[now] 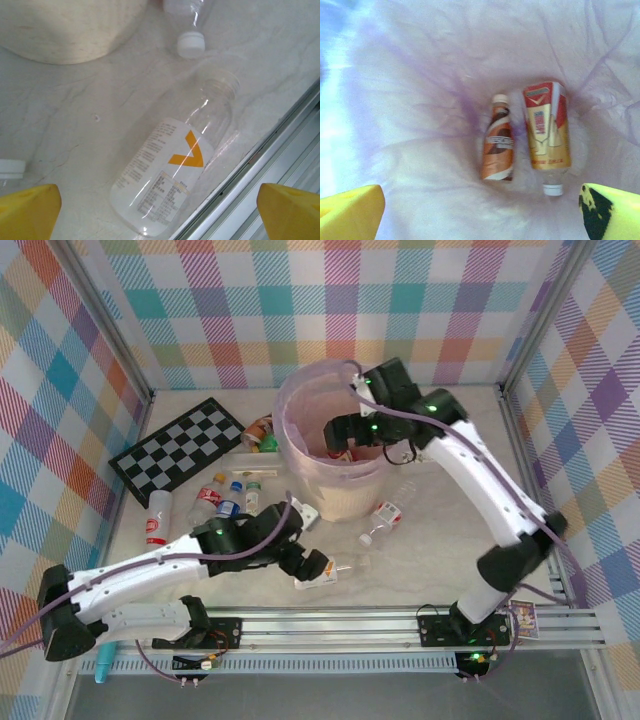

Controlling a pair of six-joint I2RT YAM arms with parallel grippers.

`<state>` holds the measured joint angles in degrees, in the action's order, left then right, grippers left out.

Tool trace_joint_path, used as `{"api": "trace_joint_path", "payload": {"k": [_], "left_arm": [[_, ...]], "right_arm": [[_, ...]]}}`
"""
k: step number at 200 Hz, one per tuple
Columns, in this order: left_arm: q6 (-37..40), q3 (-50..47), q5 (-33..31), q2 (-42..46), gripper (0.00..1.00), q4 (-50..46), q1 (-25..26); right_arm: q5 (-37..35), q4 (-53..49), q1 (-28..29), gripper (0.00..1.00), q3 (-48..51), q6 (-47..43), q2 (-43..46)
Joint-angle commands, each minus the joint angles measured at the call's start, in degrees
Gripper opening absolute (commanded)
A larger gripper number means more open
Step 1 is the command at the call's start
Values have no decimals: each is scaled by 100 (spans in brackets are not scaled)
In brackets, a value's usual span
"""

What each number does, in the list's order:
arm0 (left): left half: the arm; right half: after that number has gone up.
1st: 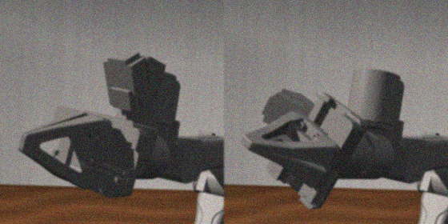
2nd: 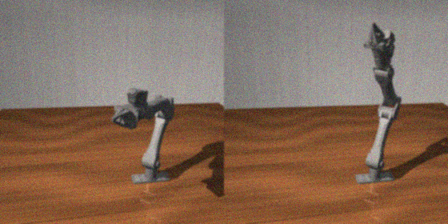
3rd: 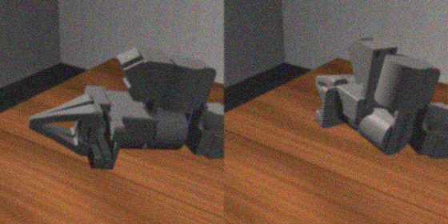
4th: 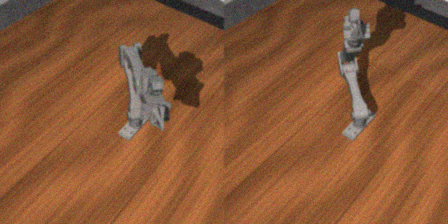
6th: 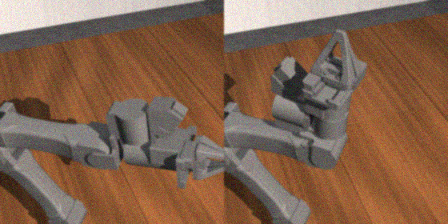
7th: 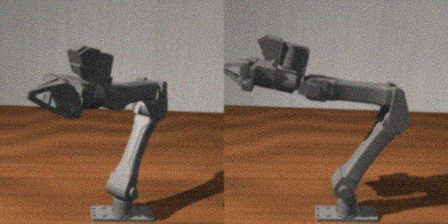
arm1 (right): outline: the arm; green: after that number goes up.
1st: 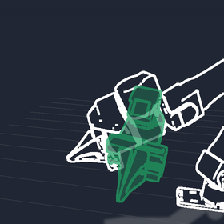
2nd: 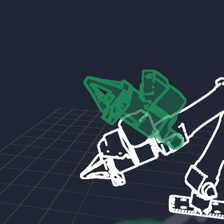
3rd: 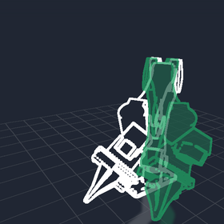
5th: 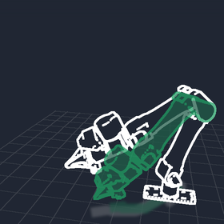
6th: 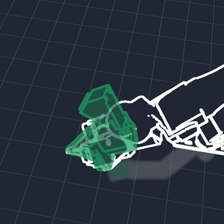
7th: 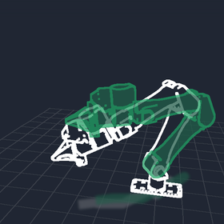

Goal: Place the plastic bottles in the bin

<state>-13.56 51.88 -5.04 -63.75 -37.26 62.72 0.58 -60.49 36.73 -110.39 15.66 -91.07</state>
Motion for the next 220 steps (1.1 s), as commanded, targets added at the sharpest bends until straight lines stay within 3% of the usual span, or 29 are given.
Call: {"api": "trace_joint_path", "payload": {"k": [1, 46, 87, 163, 220], "left_arm": [[321, -95, -247, -266, 100, 287, 222], [553, -441, -441, -554, 100, 886, 388], [740, -618, -160, -988, 100, 1049, 556], [932, -567, -53, -1870, 96, 1092, 637], [952, -578, -291, -2064, 79, 1216, 639]], "right_arm": [[689, 203, 27, 99, 168, 366, 622], [879, 844, 27, 99, 1257, 897, 1980], [-288, 440, -86, 99, 1775, 1148, 2881], [-572, -195, -639, 99, 2011, 1151, 3226], [-370, 0, -820, 99, 2398, 1141, 3201]]}}
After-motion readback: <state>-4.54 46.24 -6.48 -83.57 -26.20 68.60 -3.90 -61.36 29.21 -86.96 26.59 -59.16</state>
